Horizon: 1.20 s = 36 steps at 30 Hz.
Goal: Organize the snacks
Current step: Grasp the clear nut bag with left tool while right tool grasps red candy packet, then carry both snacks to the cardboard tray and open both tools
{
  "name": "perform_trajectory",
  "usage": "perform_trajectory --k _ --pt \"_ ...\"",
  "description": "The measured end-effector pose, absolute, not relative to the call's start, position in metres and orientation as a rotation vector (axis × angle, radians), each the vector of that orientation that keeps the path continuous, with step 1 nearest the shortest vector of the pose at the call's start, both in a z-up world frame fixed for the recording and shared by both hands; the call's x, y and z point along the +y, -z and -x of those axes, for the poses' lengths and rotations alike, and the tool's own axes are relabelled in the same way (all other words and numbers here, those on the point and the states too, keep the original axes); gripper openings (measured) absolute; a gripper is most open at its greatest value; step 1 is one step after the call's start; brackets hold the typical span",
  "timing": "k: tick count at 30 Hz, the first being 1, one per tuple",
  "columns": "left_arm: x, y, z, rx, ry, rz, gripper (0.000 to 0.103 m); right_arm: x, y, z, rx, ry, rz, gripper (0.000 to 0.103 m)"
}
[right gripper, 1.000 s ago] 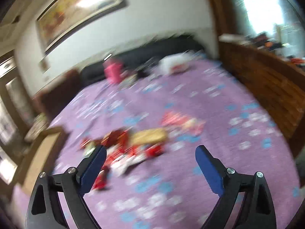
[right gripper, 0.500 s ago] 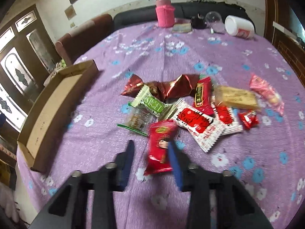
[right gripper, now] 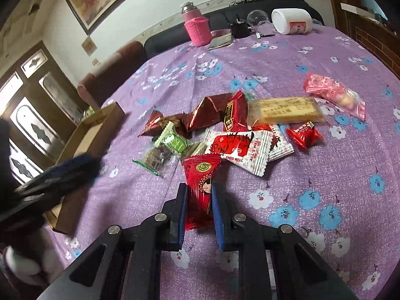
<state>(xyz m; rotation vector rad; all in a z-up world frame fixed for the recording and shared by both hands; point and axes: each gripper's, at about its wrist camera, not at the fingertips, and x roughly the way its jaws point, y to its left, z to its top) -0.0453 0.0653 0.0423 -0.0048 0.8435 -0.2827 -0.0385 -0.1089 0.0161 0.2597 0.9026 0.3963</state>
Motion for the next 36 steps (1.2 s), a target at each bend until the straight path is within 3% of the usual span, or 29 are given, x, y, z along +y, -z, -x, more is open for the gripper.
perform_trajectory --k 10,12,19,27,36 --pt "0.034 -0.015 0.018 0.869 0.29 -0.161 0.053 -0.115 -0.014 0.036 0.918 -0.426 -0.313 0.02" --pt "0.031 -0.009 0.016 0.888 0.3 -0.168 0.036 -0.115 -0.014 0.036 0.917 -0.428 -0.316 0.02" --pt "0.037 -0.011 0.02 0.889 0.286 -0.127 0.034 -0.116 -0.013 0.036 0.917 -0.437 -0.325 0.02" --pt "0.08 -0.047 0.07 0.817 0.299 0.055 0.034 -0.115 -0.02 0.043 0.868 -0.485 -0.335 0.02" --pt "0.184 -0.077 0.119 0.731 0.133 0.158 0.035 -0.086 -0.061 0.072 0.814 -0.606 -0.365 0.02"
